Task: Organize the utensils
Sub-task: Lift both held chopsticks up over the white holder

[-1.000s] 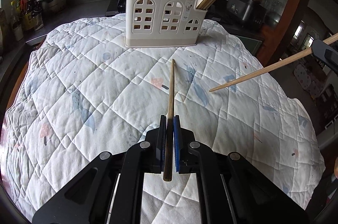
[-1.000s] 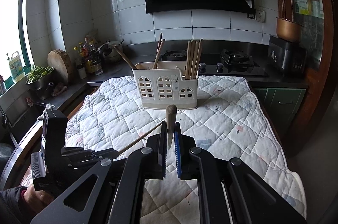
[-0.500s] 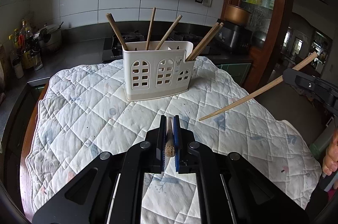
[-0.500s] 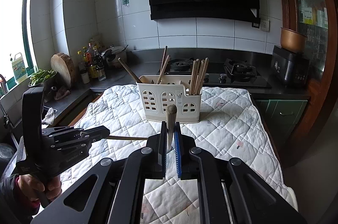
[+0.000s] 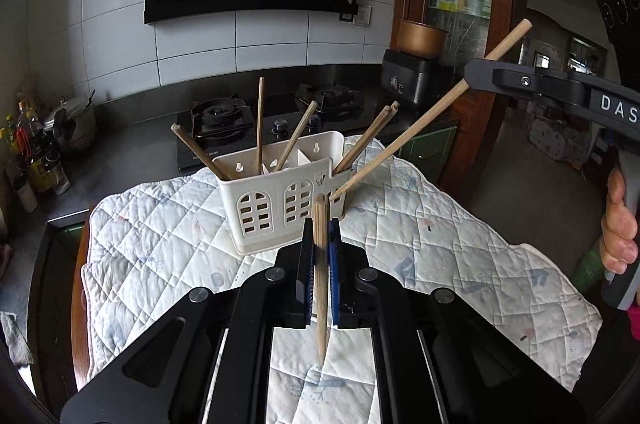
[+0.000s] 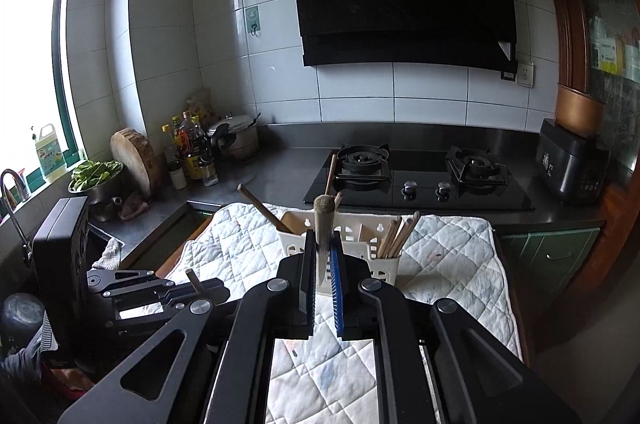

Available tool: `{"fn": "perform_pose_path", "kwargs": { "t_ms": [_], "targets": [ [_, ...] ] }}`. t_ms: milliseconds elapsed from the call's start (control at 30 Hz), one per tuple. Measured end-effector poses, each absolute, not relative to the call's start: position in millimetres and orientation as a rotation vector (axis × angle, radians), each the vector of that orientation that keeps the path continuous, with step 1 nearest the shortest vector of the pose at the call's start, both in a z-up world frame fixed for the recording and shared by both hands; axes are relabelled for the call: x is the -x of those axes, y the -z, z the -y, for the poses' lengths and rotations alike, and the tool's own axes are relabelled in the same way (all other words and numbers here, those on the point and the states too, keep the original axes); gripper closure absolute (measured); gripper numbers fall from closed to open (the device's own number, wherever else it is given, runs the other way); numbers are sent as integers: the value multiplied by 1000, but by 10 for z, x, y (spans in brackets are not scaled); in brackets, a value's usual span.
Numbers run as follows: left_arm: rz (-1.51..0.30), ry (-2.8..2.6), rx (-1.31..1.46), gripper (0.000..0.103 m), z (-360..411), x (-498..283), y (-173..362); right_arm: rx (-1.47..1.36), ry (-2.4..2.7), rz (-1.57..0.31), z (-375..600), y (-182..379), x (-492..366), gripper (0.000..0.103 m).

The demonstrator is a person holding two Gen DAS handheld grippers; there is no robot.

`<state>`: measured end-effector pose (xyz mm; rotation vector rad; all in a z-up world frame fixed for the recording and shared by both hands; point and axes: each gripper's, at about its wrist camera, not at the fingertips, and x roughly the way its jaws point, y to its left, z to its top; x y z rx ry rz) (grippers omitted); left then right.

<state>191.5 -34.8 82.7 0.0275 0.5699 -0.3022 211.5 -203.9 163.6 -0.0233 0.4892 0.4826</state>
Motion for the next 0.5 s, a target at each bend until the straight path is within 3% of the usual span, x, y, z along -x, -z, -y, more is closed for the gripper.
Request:
{"fn": "perform_pose_path", "kwargs": {
  "t_ms": [267, 500],
  "targets": [
    [-500, 270, -63, 98, 287, -2133, -1296, 65, -382, -468, 2014, -1871, -2548, 96],
    [-354, 212, -65, 98, 234, -2404, -1904, 112, -322, -500, 1965, -1734, -2922, 97]
  ]
}}
